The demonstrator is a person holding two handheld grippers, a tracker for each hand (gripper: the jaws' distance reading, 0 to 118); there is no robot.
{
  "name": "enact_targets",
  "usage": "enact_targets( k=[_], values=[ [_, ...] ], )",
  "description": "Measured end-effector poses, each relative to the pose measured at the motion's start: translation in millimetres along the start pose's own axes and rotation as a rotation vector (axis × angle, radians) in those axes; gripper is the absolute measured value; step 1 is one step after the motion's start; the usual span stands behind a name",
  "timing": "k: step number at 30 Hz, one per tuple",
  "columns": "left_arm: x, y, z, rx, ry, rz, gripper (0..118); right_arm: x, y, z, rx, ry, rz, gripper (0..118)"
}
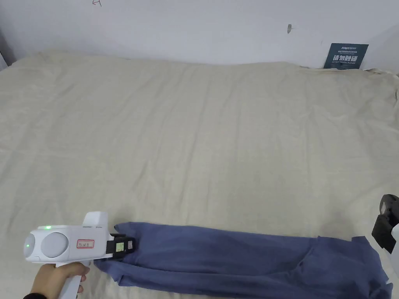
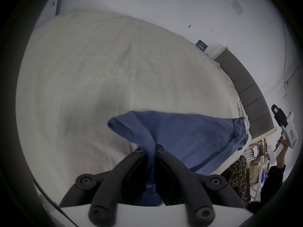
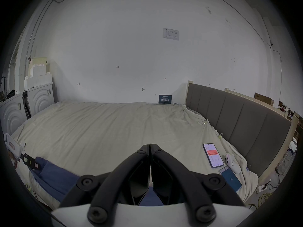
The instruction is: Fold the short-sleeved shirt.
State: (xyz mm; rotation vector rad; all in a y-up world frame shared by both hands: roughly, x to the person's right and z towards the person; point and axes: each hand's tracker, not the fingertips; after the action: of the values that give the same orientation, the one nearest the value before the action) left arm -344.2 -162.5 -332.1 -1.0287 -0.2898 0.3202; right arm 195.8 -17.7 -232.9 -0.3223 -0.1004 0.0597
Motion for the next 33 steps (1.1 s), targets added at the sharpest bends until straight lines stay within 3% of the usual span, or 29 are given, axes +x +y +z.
enact_targets(
  k=[5,8,14,21,33],
  values=[
    [-20,15,37,0.045,-0.003,0.055,4,7,1,2,0.015,-0.002,-0.009,0],
    [-22,20,56,0.065,0.099,0.026,4,9,2,3,0.021,0.002,-0.011,0],
    [-37,22,81,0.054,0.148,0.101,4,6,6,10,0.033,0.016,-0.019,0],
    [15,30,79,0.039,0.102,0.128,4,10,9,21,0.042,0.024,-0.030,0],
    [164,37,13,-0.071,-0.047,-0.091,4,27,2,35,0.052,0.022,-0.055,0]
  ],
)
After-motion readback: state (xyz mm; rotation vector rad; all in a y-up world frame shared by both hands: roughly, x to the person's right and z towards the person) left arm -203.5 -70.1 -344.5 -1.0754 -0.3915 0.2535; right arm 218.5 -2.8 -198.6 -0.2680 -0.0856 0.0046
